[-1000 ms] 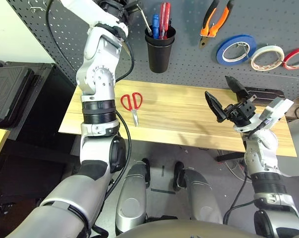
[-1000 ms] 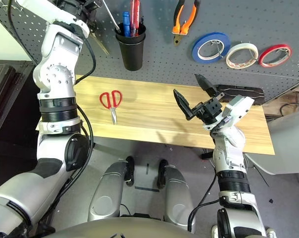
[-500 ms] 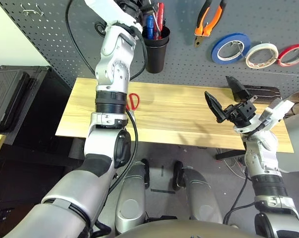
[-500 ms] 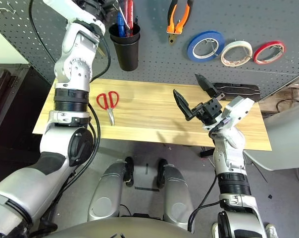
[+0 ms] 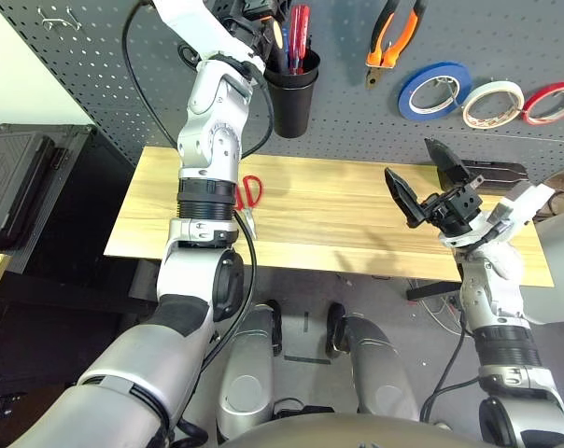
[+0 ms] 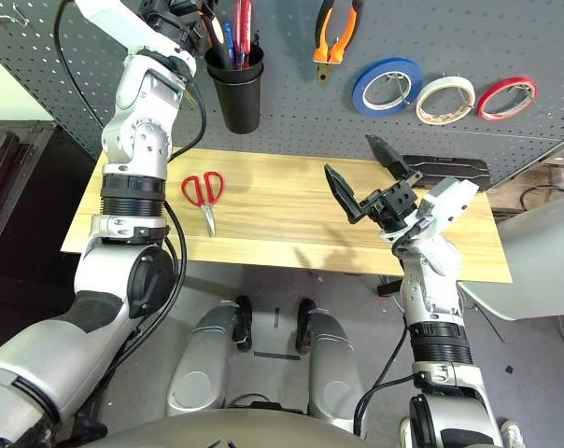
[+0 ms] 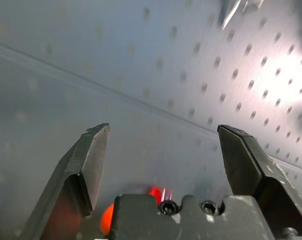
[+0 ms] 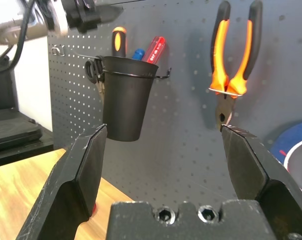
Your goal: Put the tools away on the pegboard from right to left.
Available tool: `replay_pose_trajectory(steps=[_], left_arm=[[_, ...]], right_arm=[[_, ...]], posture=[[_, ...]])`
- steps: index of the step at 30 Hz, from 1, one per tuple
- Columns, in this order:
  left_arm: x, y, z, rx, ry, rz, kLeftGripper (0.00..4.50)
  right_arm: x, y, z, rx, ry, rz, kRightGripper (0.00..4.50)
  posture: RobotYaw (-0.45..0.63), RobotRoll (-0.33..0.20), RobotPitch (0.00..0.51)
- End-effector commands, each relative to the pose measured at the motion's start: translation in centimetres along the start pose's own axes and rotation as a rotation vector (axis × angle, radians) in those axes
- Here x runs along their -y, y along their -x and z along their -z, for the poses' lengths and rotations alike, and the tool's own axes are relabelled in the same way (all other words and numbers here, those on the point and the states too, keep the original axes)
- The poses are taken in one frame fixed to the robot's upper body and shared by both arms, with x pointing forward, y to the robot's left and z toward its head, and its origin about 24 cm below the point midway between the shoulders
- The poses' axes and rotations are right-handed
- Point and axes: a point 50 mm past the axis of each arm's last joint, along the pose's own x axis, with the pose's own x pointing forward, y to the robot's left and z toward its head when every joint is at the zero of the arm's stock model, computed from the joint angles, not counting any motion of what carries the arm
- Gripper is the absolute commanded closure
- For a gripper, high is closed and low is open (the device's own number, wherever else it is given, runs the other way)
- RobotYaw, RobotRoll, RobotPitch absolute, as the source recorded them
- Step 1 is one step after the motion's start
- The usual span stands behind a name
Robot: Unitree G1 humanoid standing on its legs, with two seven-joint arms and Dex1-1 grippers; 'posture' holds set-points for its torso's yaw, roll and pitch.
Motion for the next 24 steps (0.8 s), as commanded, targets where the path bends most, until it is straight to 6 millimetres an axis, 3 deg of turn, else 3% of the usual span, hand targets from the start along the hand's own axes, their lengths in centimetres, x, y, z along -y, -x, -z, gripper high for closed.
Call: replay_pose_trajectory(steps=[1, 6, 11, 14, 19, 24], left_arm=[[0.3, 0.5, -1.4, 0.026, -0.017, 0.000, 0.06], [0.1, 2.9, -4.1, 0.017, -0.128, 0.006, 0.06], [-1.3, 6.8, -4.4, -0.139, -0.213, -0.035, 0.06], [-1.8, 9.0, -3.7, -0.227, -0.224, -0.070, 0.06], [-3.0, 13.8, -0.8, -0.439, -0.219, -0.155, 0.06], [-4.4, 16.8, 2.1, -0.589, -0.266, -0.253, 0.06]], right_arm=[[-0.1, 0.1, 0.3, -0.023, -0.014, -0.003, 0.00], [-0.3, -0.3, 0.8, -0.090, -0.058, -0.006, 0.00], [-0.8, 0.1, 1.5, -0.276, -0.089, -0.072, 0.00], [-1.0, 0.5, 1.8, -0.352, -0.097, -0.100, 0.00], [-1.5, 1.0, 2.4, -0.474, -0.105, -0.140, 0.00], [-1.8, 1.3, 3.0, -0.598, -0.161, -0.137, 0.00]], posture=[[0.08, 0.000, 0.233], [0.10, 0.000, 0.247], [0.13, 0.000, 0.267], [0.15, 0.000, 0.277], [0.17, 0.000, 0.293], [0.17, 0.000, 0.312]])
